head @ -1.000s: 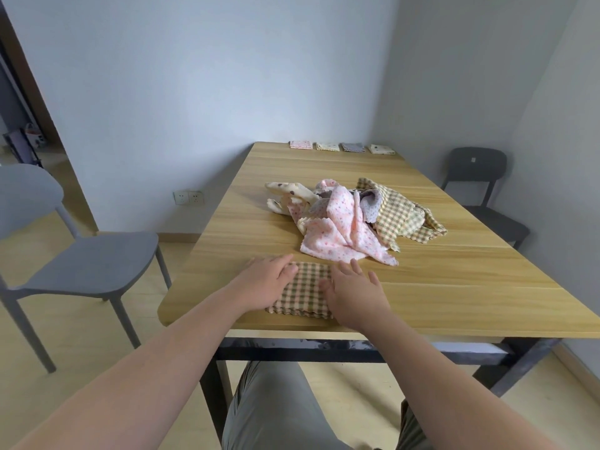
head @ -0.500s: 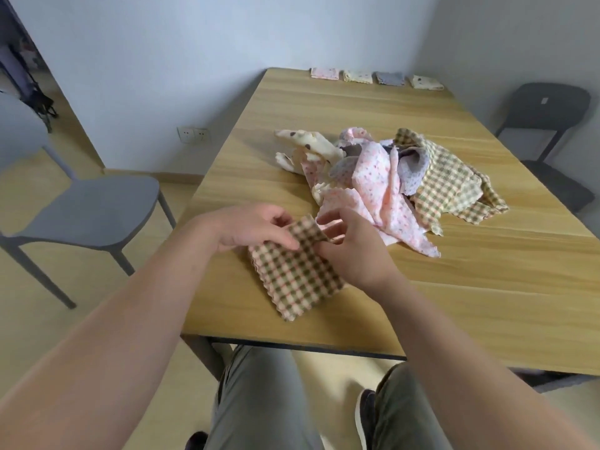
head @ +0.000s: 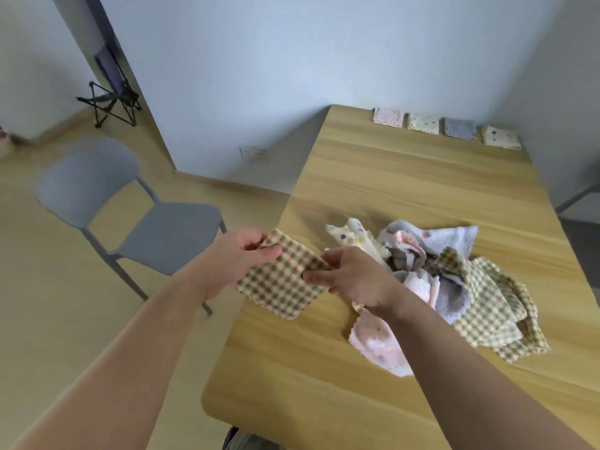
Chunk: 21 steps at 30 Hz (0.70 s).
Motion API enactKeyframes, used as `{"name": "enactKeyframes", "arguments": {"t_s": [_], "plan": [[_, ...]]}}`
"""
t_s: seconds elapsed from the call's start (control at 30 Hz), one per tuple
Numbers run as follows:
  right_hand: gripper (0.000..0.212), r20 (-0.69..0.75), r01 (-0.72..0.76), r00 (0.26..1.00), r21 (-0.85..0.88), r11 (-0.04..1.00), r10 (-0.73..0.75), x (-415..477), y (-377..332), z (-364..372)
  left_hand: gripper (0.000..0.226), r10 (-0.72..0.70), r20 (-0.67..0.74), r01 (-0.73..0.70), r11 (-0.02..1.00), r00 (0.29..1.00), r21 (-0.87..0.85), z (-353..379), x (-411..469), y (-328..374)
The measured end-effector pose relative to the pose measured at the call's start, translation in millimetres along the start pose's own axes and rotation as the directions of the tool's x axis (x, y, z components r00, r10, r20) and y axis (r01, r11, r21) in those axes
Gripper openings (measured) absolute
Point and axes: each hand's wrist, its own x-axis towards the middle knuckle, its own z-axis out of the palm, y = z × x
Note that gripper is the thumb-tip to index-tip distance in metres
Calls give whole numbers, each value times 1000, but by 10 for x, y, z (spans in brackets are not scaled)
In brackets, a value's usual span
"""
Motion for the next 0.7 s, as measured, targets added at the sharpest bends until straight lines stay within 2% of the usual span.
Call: {"name": "enactKeyframes", "arguments": {"t_s": [0.03,0.1,0.17,0.23,0.33,0.47,0.57,0.7], "plan": [[21,22,-31,999,143,989,28,-7,-186,18,22,-26,-30,24,997,999,-80,-124,-89,80],[23,51,-95,995,452,887,80,-25,-603,173,24,-90,-106,61,967,990,-246,-418,-268,195],[27,34,-94,995,573,814,91,-54,-959,440,21,-121,-180,54,940,976,-337,-704,-457,216],[29,-4,-77,995,633,770,102,-68,-1293,830,20,-125,-203,38,922,971,-386,-1086,-638,127],[29,45,-119,992,691,713,121,-110,-1475,1162,18,-143,-226,38,911,964,-410,-1396,-795,50],[20,30,-173,980,630,757,199,-222,-1781,1730,18,-200,-184,119,918,962,-378,-2022,-1160,-67],[20,16,-196,971,629,752,239,-142,-1956,2011,14,-223,-104,176,923,969,-342,-2401,-1258,-115],[20,-19,-185,966,643,743,257,75,-2132,2215,21,-213,-49,184,921,976,-344,-2787,-1223,-245]]}}
